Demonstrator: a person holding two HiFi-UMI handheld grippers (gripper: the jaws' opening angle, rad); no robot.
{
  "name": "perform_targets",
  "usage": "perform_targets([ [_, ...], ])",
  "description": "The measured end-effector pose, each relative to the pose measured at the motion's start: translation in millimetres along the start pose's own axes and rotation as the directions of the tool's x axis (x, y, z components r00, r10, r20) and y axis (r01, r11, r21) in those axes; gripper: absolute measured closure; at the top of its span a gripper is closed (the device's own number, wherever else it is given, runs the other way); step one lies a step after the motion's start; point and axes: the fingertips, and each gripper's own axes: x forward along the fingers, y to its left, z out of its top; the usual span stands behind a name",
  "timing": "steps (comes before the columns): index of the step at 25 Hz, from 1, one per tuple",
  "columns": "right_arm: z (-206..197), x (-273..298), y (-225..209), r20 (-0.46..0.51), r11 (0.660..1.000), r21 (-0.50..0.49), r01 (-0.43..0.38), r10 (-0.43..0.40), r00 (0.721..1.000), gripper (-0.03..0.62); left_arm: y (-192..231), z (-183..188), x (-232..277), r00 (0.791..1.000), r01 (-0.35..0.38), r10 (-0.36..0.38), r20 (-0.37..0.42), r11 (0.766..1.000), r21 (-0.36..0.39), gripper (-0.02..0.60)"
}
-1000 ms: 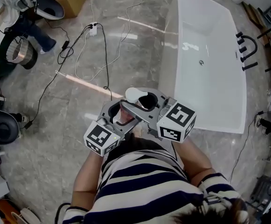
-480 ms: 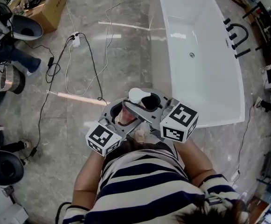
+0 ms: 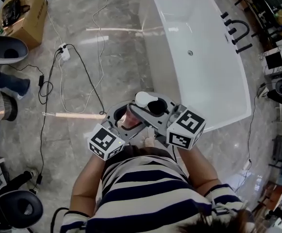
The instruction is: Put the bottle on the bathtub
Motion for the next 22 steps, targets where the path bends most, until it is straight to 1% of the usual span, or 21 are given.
perform_targets([
  [6, 12, 12, -20, 0.031, 0.996, 0.028, 0.082, -0.083, 0.996, 0.439, 20, 7, 7, 0.996, 0.086, -0.086, -0.022, 0.996, 0.009, 0.245],
  [10, 13, 22, -33, 0.034, 0.993, 0.035, 0.116, -0.118, 0.992, 0.439, 35, 6, 12, 0.992, 0.118, -0.118, -0.037, 0.993, 0.012, 0.245],
  [17, 14, 26, -67, 0.024, 0.987, 0.045, 0.152, -0.153, 0.988, 0.439, 56, 2, 37, 0.99, 0.127, -0.126, -0.064, 0.992, 0.01, 0.245],
  [22, 17, 37, -94, 0.022, 0.988, 0.046, 0.147, -0.149, 0.989, 0.441, 80, 0, 54, 0.988, 0.121, -0.119, -0.098, 0.993, 0.014, 0.245],
])
